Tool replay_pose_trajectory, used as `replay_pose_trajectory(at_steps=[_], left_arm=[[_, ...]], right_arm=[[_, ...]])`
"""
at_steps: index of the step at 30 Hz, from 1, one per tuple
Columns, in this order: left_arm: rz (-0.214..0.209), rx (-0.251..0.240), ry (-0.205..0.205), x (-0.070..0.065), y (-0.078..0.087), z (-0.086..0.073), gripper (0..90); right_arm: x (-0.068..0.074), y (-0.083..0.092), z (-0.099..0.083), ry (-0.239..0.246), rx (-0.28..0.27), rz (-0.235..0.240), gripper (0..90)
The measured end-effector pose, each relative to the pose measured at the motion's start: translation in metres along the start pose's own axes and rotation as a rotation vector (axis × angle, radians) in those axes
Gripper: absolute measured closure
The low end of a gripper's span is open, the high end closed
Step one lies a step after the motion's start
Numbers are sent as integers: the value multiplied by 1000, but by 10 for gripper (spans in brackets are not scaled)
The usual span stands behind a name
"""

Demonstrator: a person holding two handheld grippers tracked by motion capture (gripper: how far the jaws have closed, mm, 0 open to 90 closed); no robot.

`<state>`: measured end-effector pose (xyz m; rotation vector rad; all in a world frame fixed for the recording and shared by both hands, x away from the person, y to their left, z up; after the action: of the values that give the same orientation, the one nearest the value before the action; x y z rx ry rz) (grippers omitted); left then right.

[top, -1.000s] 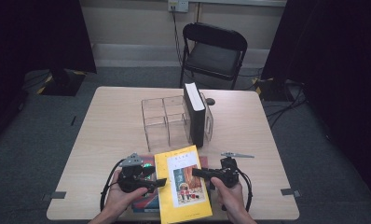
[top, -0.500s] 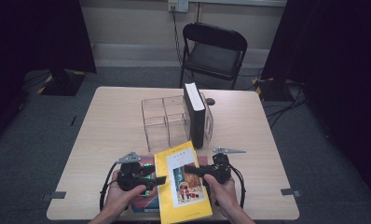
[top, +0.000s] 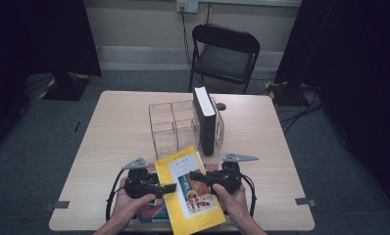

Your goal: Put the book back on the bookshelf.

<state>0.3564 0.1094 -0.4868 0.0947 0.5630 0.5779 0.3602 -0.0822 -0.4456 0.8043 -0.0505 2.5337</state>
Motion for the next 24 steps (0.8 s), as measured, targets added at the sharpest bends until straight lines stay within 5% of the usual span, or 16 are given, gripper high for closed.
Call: replay_pose_trajectory(at_steps=[5, 8, 10, 12, 20, 22, 24], left_arm=[[-38, 21, 34, -3, 0, 2, 242], [-40, 22, 20, -6, 2, 6, 252], [-102, 0, 30, -10, 4, 12, 377], [-99, -27, -23, -16, 7, 22, 398], [-120, -114, -55, -24, 21, 51, 569], [-115, -134, -65, -26, 23, 59, 597], [-101, -149, -107, -29, 24, 73, 614]], right_arm=[[5, 0, 2, 16, -10, 15, 829], [7, 1, 3, 26, -14, 22, 829], [12, 3, 9, 35, -38, 45, 830], [16, 4, 15, 64, -53, 50, 830], [29, 3, 32, 134, -89, 57, 830], [34, 2, 42, 184, -105, 50, 830], [39, 1, 49, 210, -119, 47, 829]])
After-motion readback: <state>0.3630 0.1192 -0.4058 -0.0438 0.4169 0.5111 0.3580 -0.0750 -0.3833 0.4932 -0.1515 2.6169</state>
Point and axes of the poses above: each handheld gripper's, and its own axes: y roughly backward along the jaws, z roughly out of its top, x roughly to its left, the point moved 6 cm from there along -y, roughly forward along the jaws, and after that the axes turned 14 degrees about -x, right-handed, at the moved point
